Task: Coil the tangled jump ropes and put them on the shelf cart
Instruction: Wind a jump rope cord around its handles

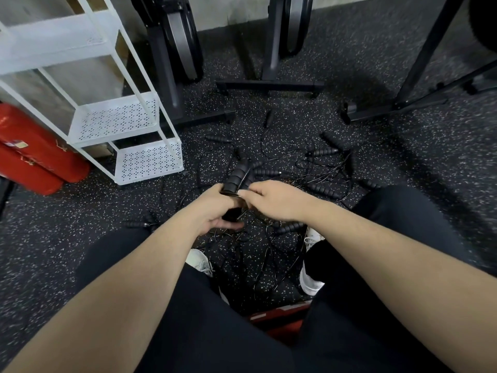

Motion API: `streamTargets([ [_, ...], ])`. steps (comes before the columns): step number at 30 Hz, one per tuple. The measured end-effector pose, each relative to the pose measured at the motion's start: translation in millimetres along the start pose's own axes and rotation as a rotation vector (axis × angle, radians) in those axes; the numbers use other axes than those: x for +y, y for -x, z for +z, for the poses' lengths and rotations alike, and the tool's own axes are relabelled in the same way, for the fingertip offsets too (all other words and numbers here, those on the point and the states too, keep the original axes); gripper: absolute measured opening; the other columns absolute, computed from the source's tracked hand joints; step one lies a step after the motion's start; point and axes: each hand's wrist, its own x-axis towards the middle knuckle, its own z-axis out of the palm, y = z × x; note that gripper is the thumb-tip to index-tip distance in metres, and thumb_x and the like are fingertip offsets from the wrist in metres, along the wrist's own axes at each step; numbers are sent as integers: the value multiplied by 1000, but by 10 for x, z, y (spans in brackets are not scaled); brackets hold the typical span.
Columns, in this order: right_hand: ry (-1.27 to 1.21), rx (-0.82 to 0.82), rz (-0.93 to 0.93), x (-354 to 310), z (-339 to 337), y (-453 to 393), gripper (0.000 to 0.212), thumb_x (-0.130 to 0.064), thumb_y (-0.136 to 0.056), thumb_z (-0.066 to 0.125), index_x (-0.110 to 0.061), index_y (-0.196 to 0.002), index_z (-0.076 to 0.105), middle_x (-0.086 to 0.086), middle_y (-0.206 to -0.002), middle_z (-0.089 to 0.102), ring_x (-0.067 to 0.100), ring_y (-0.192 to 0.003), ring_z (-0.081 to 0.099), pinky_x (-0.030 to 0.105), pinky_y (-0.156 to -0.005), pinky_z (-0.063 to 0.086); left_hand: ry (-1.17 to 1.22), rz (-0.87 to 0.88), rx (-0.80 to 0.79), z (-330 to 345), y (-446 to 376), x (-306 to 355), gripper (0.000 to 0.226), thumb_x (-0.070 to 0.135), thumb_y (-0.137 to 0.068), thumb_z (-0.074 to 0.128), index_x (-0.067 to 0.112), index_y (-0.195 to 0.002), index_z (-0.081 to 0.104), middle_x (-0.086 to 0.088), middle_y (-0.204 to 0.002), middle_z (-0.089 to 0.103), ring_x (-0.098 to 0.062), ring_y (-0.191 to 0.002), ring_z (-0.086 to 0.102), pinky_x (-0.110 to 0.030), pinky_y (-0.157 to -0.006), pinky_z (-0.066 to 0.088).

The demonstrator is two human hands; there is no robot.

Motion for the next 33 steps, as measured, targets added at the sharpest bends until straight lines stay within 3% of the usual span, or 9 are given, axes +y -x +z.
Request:
streamTargets([
  [3, -40, 42, 8, 4, -80, 2, 45, -50, -106, 39, -25, -72, 56, -9, -58, 54, 8, -53, 48, 29, -61, 40, 68, 2, -48, 43, 58, 35, 34, -1, -90, 73, 15, -115, 57, -18, -121, 62, -33, -110, 63, -42, -65, 65],
  [8, -371, -8, 21, 100, -111, 8, 42, -47, -105, 47, -23, -72, 56, -9, -54, 50, 9, -51, 46, 29, -64, 41, 159, 16, -87, 54, 64, 104, 38, -1, -90, 72, 18, -119, 56, -22, -115, 65, -30, -82, 73, -34, -61, 63],
  [10, -449, -16, 41, 152, -142, 9, 40, -46, -104, 51, -21, -73, 56, -12, -50, 43, 12, -49, 39, 25, -56, 38, 182, 37, -90, 41, 78, 132, 39, -2, -91, 71, 19, -120, 55, -23, -111, 67, -30, -75, 74, -31, -59, 62],
  [12, -413, 12, 67, 188, -197, 23, 40, -51, -101, 54, -22, -73, 58, -12, -52, 43, 8, -45, 33, 21, -49, 31, 204, 60, -87, 19, 91, 146, 40, -2, -92, 70, 18, -124, 55, -24, -112, 68, -31, -78, 75, -32, -60, 62],
  [17, -412, 67, 165, 272, -215, 18, 43, -65, -91, 60, -23, -82, 61, -14, -54, 49, -2, -38, 37, 20, -51, 32, 283, 123, -121, -20, 136, 171, 43, -7, -95, 64, 14, -131, 51, -22, -123, 68, -39, -94, 76, -39, -69, 65],
  [21, -506, 90, 143, 324, -213, 17, 34, -59, -91, 65, -30, -109, 69, -17, -47, 49, -2, -40, 39, 14, -48, 31, 309, 177, -216, -1, 204, 178, 49, -9, -95, 61, 15, -137, 50, -18, -127, 68, -44, -103, 73, -47, -78, 64],
  [27, -767, 44, 122, 343, -181, 9, 36, -44, -94, 68, -29, -127, 65, -8, -55, 37, 8, -49, 31, 22, -52, 27, 350, 265, -274, 3, 271, 194, 44, -9, -96, 58, 12, -134, 52, -15, -115, 75, -42, -102, 73, -44, -78, 63],
  [33, -866, 40, 102, 333, -127, -12, 27, -39, -89, 74, -22, -109, 78, -6, -50, 38, 10, -48, 29, 28, -54, 24, 395, 244, -318, -48, 348, 200, 51, -2, -84, 66, 9, -133, 55, -19, -111, 75, -37, -97, 75, -37, -74, 62],
])
